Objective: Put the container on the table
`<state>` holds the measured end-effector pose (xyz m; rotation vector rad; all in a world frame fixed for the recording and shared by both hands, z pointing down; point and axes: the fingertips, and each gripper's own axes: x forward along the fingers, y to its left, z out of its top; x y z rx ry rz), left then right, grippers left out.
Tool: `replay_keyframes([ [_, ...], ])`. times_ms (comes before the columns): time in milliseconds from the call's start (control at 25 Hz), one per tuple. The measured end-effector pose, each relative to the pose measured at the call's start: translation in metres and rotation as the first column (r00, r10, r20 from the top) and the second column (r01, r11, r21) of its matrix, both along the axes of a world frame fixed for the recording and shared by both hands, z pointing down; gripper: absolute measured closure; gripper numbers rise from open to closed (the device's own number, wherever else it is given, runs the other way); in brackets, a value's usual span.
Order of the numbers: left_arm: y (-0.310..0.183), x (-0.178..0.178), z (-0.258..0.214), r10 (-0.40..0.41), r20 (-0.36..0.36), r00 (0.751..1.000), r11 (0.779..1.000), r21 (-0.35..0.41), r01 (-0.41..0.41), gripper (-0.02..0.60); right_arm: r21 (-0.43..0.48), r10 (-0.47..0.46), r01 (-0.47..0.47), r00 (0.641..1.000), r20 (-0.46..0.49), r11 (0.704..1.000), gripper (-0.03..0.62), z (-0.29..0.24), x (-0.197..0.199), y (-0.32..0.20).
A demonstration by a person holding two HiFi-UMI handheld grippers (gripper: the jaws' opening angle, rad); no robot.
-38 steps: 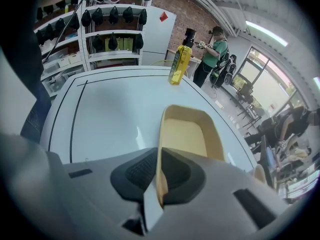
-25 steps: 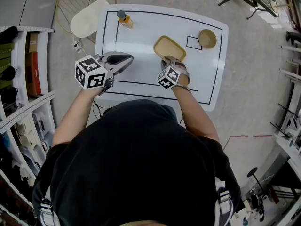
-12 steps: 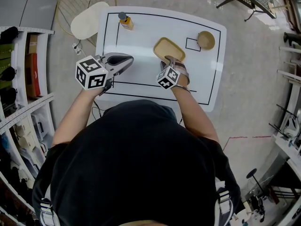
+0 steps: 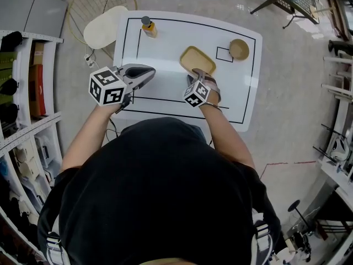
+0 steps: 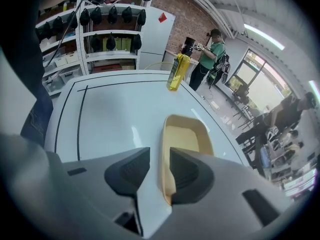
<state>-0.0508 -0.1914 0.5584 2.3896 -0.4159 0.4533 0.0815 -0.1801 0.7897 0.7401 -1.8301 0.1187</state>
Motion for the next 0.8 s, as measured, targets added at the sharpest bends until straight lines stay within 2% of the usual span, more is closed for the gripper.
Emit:
replay_keyframes([
  [400,0.009,-0.01,-0.013,-0.003,-0.014,1.0,1.0,0.028,0.004,0.574,0.026,0.022,-0.022,1.0,0.007,0.999,0.467,-0.024,-0.003,0.005],
  [800,0.017,-0.015,-0.024,0.0,-0.034,0.999,0.999,0.054,0.001,0.574,0.021,0.113,-0.114,0.992,0.055,0.993,0.467,-0.049,0.008,0.014],
])
